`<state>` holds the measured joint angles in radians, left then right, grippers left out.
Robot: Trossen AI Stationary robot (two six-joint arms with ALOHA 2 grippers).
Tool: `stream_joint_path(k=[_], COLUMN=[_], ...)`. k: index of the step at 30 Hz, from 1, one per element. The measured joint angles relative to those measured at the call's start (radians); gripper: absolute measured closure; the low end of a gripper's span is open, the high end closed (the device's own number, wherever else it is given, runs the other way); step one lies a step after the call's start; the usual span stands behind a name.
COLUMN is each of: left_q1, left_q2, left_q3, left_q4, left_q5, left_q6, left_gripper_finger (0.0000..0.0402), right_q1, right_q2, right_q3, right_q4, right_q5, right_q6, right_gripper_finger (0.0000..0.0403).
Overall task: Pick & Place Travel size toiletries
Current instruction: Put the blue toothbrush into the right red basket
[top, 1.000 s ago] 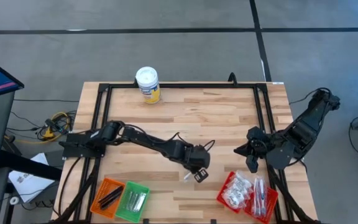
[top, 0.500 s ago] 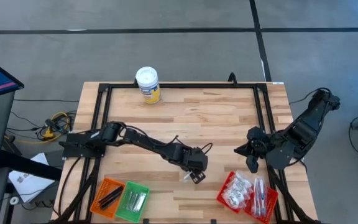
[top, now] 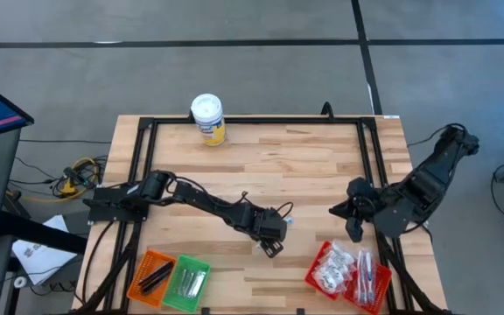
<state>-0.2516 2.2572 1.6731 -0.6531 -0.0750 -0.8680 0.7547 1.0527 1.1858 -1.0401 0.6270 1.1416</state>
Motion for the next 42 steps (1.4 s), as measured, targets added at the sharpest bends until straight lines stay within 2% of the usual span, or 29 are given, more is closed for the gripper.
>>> stream_joint_path(k=[6,10,15,26,29,33,39,42], left_q1=[0.010,0.027,0.031,0.062,0.073,0.090,0.101,0.097], left_q2=[0.002,0.003,-0.024,-0.193,-0.241,-0.269,-0.263,-0.259], left_q3=[-0.002,-0.003,-0.008,-0.009,-0.007,-0.007,-0.006,-0.007], left_q4=[-0.019,-0.023,-0.020,0.013,0.042,0.066,0.236,0.262], left_q5=[-0.029,0.024,0.045,0.198,0.236,0.294,0.419,0.421], left_q6=[-0.001,-0.002,0.058,0.129,0.128,0.105,0.061,0.048], left_gripper_finger=[0.0322,0.0386,0.0389,0.0395,0.0395,0.0395,0.0395,0.0395], right_q1=[-0.006,-0.006,-0.006,-0.044,-0.060,-0.104,-0.170,-0.220], right_q2=[0.000,0.000,0.000,0.000,0.000,0.001,0.042,0.079], right_q3=[0.000,0.000,0.000,0.000,0.000,0.000,0.001,0.000], right_q4=[0.000,0.000,0.000,0.003,0.016,0.070,0.143,0.155], right_q5=[0.000,0.001,0.002,-0.022,-0.056,-0.197,-0.296,-0.376], right_q6=[0.000,0.000,0.000,-0.068,-0.086,-0.201,-0.338,-0.404], right_gripper_finger=[0.0403,0.0403,0.0403,0.0395,0.0362,0.0296,0.0191,0.0157])
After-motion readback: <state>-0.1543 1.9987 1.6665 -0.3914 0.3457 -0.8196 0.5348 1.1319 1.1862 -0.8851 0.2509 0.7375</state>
